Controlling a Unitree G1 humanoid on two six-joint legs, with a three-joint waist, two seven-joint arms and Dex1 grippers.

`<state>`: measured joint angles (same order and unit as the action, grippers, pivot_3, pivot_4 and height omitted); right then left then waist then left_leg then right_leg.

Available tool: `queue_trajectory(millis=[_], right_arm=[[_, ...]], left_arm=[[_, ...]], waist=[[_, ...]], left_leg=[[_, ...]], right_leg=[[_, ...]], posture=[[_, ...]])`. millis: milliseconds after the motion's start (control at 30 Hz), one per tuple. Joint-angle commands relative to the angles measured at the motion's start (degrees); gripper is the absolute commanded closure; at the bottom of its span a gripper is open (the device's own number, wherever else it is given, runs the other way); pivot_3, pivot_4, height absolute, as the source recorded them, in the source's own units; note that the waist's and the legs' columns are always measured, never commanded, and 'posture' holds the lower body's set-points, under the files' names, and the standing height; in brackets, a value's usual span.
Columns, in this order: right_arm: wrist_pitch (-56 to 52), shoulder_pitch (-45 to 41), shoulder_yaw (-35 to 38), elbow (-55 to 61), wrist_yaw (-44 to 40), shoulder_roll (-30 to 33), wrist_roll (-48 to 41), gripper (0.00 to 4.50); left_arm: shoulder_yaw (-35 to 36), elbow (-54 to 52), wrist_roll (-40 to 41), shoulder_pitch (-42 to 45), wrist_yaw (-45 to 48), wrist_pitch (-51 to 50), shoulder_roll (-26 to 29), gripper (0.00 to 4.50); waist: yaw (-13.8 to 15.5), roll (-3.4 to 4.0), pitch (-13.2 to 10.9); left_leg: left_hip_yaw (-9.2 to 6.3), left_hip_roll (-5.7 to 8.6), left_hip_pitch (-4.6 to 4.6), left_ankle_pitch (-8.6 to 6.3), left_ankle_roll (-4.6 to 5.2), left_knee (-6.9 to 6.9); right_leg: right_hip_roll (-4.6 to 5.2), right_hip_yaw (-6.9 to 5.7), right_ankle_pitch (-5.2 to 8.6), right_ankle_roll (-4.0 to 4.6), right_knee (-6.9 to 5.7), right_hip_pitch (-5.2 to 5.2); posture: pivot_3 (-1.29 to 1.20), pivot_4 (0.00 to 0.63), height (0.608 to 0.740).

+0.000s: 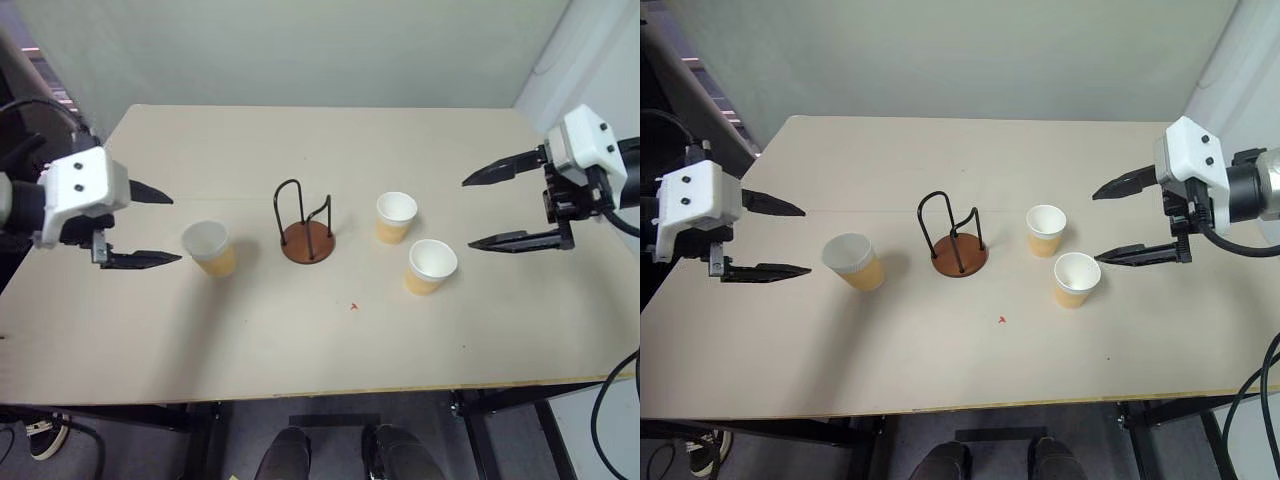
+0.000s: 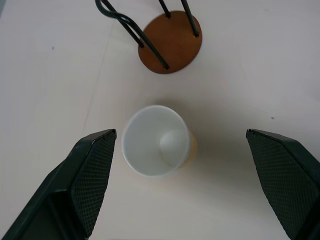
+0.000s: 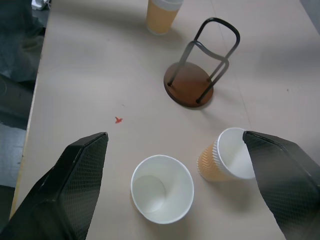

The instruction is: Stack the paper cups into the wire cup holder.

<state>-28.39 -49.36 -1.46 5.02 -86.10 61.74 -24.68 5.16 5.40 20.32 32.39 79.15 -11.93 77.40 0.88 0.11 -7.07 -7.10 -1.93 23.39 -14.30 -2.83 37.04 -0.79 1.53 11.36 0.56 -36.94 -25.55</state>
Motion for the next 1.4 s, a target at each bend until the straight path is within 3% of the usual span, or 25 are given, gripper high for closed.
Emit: queue_trajectory(millis=[33,167,300,433,767,1033,1133,1400], right_arm=[[-0.58,-0.65,1.98,2.14,0.34,0.45,-1.59,0.00],[-2.12,-0.25,2.96,4.06,1.53,0.11,-3.19,0.00],[-3.54,0.54,3.73,6.02,3.35,0.40,-4.01,0.00],[-6.26,2.95,5.85,7.98,5.38,1.46,-5.43,0.00],[-9.92,6.94,8.97,11.00,10.03,3.28,-7.11,0.00],[-10.99,10.02,10.70,13.16,12.42,4.39,-8.05,0.00],[-11.11,11.12,11.28,13.84,13.38,4.58,-8.65,0.00],[-10.95,13.15,12.69,14.81,14.93,5.18,-9.00,0.00]], left_arm=[[-0.14,1.57,-2.07,3.28,-0.11,1.69,-0.75,0.04],[-1.77,1.62,-3.00,5.10,-1.83,0.51,-5.34,0.04],[-7.60,4.01,-10.98,7.95,-14.60,-2.52,-17.10,0.04],[-9.28,9.26,-12.49,9.41,-21.66,-4.00,-28.61,0.04],[-10.87,19.73,-15.23,16.67,-29.86,-4.52,-43.55,0.04],[-10.88,27.76,-17.75,20.87,-36.36,-3.48,-50.44,0.04],[-9.04,29.60,-16.56,21.75,-39.05,-3.75,-52.99,0.58],[-8.03,27.80,-15.65,20.37,-39.06,-5.53,-54.59,3.53]], waist=[[0.00,0.00,0.00],[0.00,0.01,0.00],[0.51,0.07,0.03],[0.60,0.02,0.00],[0.91,0.02,0.00],[1.06,0.02,-0.01],[1.22,0.02,-0.01],[1.39,0.02,-0.01]], left_leg=[[0.00,0.00,0.00,0.00,0.00,0.00],[0.01,0.00,-0.02,0.00,0.01,0.01],[0.02,0.03,-0.11,0.04,0.07,0.05],[0.12,0.06,-0.15,0.07,0.13,0.19],[0.22,0.11,0.02,0.13,0.16,1.01],[0.40,0.27,-0.32,-0.02,0.53,1.20],[0.50,0.28,-0.34,0.13,0.27,1.21],[1.22,0.31,-0.31,0.09,0.32,1.21]], right_leg=[[0.00,0.00,0.00,0.00,0.00,0.00],[0.00,0.00,-0.03,-0.04,-0.06,0.01],[0.07,-0.01,-0.11,-0.15,-0.06,0.17],[0.11,0.01,-0.25,-0.27,-0.04,0.31],[0.00,0.08,-0.38,-0.64,0.06,0.54],[-0.05,0.25,-0.47,-1.05,0.39,1.13],[-0.08,0.27,-0.49,-1.13,0.55,1.21],[-0.09,0.44,-0.50,-1.42,0.90,1.27]], posture=[[0.00,0.150,0.740],[0.00,0.150,0.740],[0.00,0.150,0.740],[0.00,0.150,0.740],[0.00,0.150,0.740],[0.00,0.150,0.740],[0.00,0.150,0.740],[0.00,0.150,0.740]])
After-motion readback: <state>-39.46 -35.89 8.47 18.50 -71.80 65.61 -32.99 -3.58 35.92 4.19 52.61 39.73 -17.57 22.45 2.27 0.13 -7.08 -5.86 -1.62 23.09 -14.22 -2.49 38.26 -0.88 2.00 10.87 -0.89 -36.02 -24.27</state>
